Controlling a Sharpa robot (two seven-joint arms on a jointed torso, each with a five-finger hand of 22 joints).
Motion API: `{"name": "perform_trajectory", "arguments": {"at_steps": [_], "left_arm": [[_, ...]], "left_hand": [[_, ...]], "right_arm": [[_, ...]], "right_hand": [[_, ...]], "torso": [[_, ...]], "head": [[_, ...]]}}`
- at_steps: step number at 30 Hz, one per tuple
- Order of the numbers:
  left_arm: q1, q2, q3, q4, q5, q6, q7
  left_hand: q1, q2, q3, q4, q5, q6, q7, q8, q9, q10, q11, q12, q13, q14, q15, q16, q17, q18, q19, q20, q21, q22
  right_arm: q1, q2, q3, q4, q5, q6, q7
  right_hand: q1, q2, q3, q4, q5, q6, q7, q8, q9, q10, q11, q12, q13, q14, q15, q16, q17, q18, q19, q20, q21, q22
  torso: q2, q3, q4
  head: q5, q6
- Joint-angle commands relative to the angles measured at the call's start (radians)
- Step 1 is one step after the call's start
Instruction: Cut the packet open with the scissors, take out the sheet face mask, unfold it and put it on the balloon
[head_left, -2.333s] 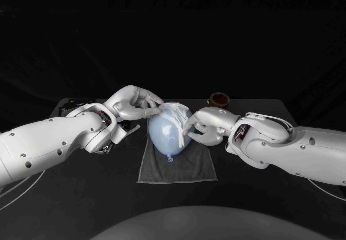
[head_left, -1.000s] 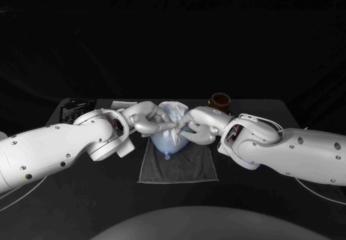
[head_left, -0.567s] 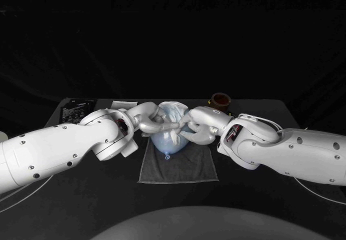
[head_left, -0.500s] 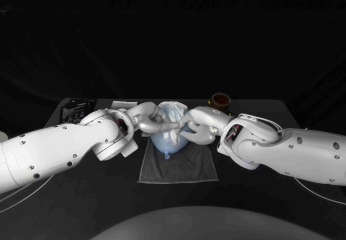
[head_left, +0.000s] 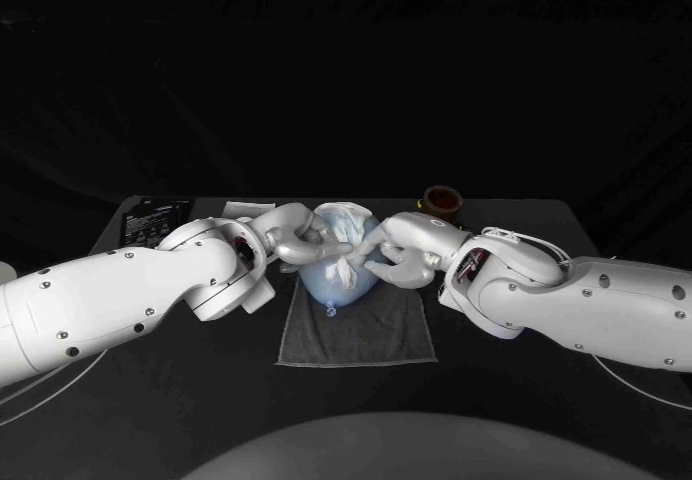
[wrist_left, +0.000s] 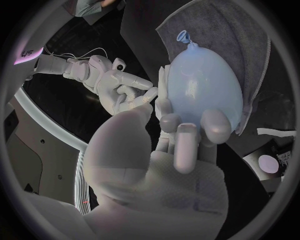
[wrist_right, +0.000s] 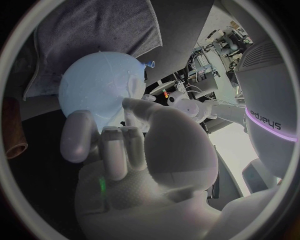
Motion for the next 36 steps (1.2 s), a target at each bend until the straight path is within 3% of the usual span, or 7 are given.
{"name": "perform_trajectory", "arguments": {"at_steps": [1, 5, 13, 20, 26, 30, 36], "left_arm": [[0.000, 0.000, 0.000, 0.000, -0.004, -0.002, -0.018], [0.000, -0.001, 0.000, -0.002, -0.003, 0.002, -0.021], [0.000, -0.001, 0.000, -0.004, 0.003, 0.007, -0.021], [0.000, 0.000, 0.000, -0.005, 0.017, 0.008, -0.020], [0.000, 0.001, 0.000, -0.005, 0.021, 0.011, -0.019], [0.000, 0.000, 0.000, -0.005, 0.025, 0.012, -0.018], [0.000, 0.001, 0.000, -0.006, 0.032, 0.010, -0.016]], "left_hand": [[0.020, -0.002, 0.002, -0.006, -0.001, -0.002, -0.008, 0.008, 0.003, 0.001, -0.004, 0.004, 0.005, 0.040, -0.007, 0.002, 0.014, -0.009, 0.004, -0.005, 0.005, 0.001], [0.034, 0.002, 0.005, -0.005, -0.001, -0.002, -0.010, 0.012, 0.005, 0.003, -0.005, 0.006, 0.012, 0.040, -0.008, 0.002, 0.017, -0.009, 0.005, -0.006, 0.005, 0.002], [0.078, 0.019, 0.028, -0.010, 0.000, 0.000, -0.017, 0.021, 0.011, 0.020, -0.011, 0.020, 0.047, 0.043, -0.013, 0.003, 0.025, -0.010, 0.010, -0.009, 0.009, 0.011], [0.140, 0.032, 0.093, -0.018, 0.000, -0.007, -0.023, 0.025, 0.013, 0.025, -0.017, 0.022, 0.065, 0.045, -0.019, 0.002, 0.033, -0.012, 0.015, -0.015, 0.014, 0.020], [0.169, 0.011, 0.164, -0.025, 0.000, -0.011, -0.025, 0.030, 0.016, 0.026, -0.019, 0.018, 0.073, 0.046, -0.021, 0.001, 0.037, -0.012, 0.016, -0.018, 0.015, 0.023], [0.187, -0.019, 0.258, -0.052, 0.000, -0.017, -0.026, 0.035, 0.019, 0.026, -0.020, 0.010, 0.076, 0.047, -0.023, 0.000, 0.042, -0.013, 0.016, -0.019, 0.017, 0.027], [0.190, -0.046, 0.349, -0.098, 0.000, -0.025, -0.019, 0.043, 0.026, 0.025, -0.016, -0.001, 0.075, 0.048, -0.020, -0.001, 0.047, -0.013, 0.017, -0.019, 0.019, 0.031]], "right_arm": [[0.000, -0.003, 0.000, 0.004, 0.005, -0.020, -0.001], [0.000, -0.009, 0.000, 0.009, 0.035, -0.058, 0.008], [-0.001, -0.015, 0.000, 0.014, 0.106, -0.220, 0.064], [-0.013, -0.005, 0.000, 0.004, 0.005, -0.259, 0.094], [-0.037, 0.017, 0.000, -0.024, -0.106, -0.278, 0.093], [-0.050, 0.032, 0.001, -0.044, -0.174, -0.289, 0.087], [-0.061, 0.048, 0.001, -0.062, -0.233, -0.278, 0.079]], "right_hand": [[-0.006, 0.002, -0.007, 0.000, -0.006, 0.002, 0.008, -0.002, 0.003, 0.105, 0.010, 0.007, 0.263, 0.110, 0.006, 0.004, 0.263, 0.005, -0.002, 0.004, -0.002, 0.156], [-0.008, 0.003, -0.016, -0.001, -0.006, 0.021, 0.011, 0.009, 0.010, 0.105, 0.013, 0.007, 0.263, 0.110, 0.010, 0.004, 0.263, 0.004, 0.001, 0.008, 0.001, 0.157], [-0.022, -0.010, -0.072, 0.006, -0.018, 0.037, -0.006, 0.041, 0.031, 0.105, -0.001, 0.007, 0.263, 0.110, 0.003, 0.004, 0.263, 0.005, 0.002, 0.006, -0.002, 0.155], [-0.013, -0.025, -0.095, -0.006, -0.040, 0.033, -0.008, 0.049, 0.036, 0.105, -0.003, 0.007, 0.263, 0.110, 0.000, 0.004, 0.263, 0.005, 0.003, 0.004, -0.003, 0.155], [-0.002, -0.032, -0.104, -0.014, -0.064, 0.009, 0.001, 0.037, 0.030, 0.105, 0.004, 0.007, 0.263, 0.110, 0.003, 0.004, 0.263, 0.007, -0.004, 0.004, -0.021, 0.150], [0.002, -0.044, -0.113, -0.018, -0.084, -0.022, 0.015, 0.013, 0.018, 0.105, 0.017, 0.007, 0.263, 0.110, 0.014, 0.004, 0.263, 0.010, -0.014, 0.011, -0.042, 0.145], [0.004, -0.054, -0.124, -0.021, -0.108, -0.037, 0.018, -0.004, 0.009, 0.105, 0.021, 0.007, 0.263, 0.110, 0.018, 0.004, 0.263, 0.014, -0.023, 0.017, -0.062, 0.140]], "torso": [[0.000, 0.0006, -0.0009], [0.000, 0.0007, -0.0007], [0.000, 0.0005, 0.0005], [0.000, 0.0000, -0.0008], [0.000, 0.0007, 0.0005], [0.001, 0.0008, -0.0004], [0.000, 0.0005, -0.0004]], "head": [[0.000, 0.000], [0.000, 0.000], [0.000, 0.000], [0.003, 0.000], [0.003, 0.000], [0.005, 0.000], [0.006, 0.000]]}}
